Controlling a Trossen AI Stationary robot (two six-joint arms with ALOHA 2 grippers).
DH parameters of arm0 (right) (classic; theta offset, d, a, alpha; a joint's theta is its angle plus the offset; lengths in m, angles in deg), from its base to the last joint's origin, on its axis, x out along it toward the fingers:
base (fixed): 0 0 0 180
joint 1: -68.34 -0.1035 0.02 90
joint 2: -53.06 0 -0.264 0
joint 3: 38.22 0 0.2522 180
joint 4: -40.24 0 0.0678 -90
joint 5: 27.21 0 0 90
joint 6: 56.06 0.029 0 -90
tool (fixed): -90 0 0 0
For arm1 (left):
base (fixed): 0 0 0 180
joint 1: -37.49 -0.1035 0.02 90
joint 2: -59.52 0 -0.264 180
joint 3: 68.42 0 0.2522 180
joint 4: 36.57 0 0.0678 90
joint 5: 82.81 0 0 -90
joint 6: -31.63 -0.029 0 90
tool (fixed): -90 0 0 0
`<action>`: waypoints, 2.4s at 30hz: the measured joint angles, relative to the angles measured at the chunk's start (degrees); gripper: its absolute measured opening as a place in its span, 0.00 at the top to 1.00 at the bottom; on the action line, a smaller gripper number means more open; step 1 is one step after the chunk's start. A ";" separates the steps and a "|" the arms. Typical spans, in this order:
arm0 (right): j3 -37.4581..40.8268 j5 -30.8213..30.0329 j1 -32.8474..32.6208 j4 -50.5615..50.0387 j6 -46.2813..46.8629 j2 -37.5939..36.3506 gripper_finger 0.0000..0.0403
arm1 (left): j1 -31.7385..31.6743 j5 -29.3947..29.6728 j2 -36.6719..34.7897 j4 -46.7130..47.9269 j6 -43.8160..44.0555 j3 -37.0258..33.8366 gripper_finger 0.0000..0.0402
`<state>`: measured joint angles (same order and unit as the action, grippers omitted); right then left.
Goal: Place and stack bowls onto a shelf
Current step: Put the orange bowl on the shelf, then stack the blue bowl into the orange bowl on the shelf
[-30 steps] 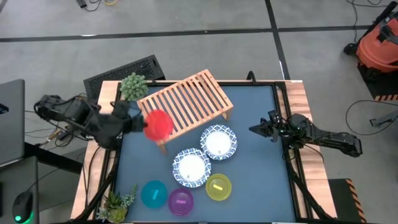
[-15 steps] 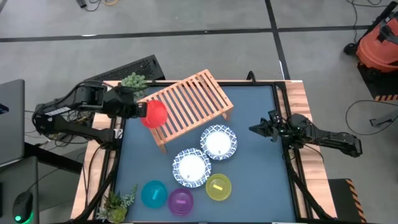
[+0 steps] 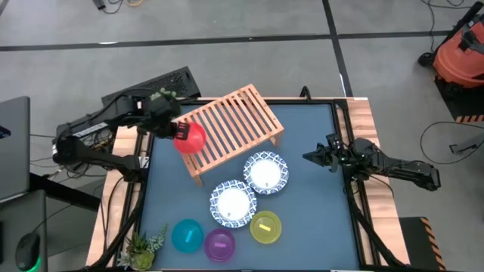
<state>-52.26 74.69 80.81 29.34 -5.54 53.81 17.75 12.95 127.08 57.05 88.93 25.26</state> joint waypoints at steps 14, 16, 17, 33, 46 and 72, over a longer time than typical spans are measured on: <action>0.00 0.02 0.00 -0.01 -0.49 -0.01 0.90 | -6.29 -0.70 1.92 -1.24 -8.22 -0.02 1.00; 0.00 0.02 0.00 0.00 -1.05 0.00 0.90 | -7.09 -1.67 1.92 -1.27 -9.05 -0.03 1.00; 0.00 0.02 0.00 -0.02 -1.07 0.00 0.90 | -7.31 -2.05 1.92 -1.28 -9.10 -0.04 1.00; 0.00 -1.27 0.00 -0.24 -1.05 0.00 0.90 | -7.52 -2.11 3.73 -1.37 -12.71 -0.09 0.86; 0.00 -1.27 0.00 -0.24 -1.01 -0.01 0.90 | -7.03 -8.77 -1.66 -0.74 -15.92 -0.11 0.64; 0.00 -1.78 0.00 -0.30 -1.49 -0.02 0.90 | 53.37 -0.37 4.25 -9.78 12.41 -3.28 0.62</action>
<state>-52.26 72.92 80.81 29.03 -7.02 53.79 71.12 12.58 131.33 47.27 101.34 21.98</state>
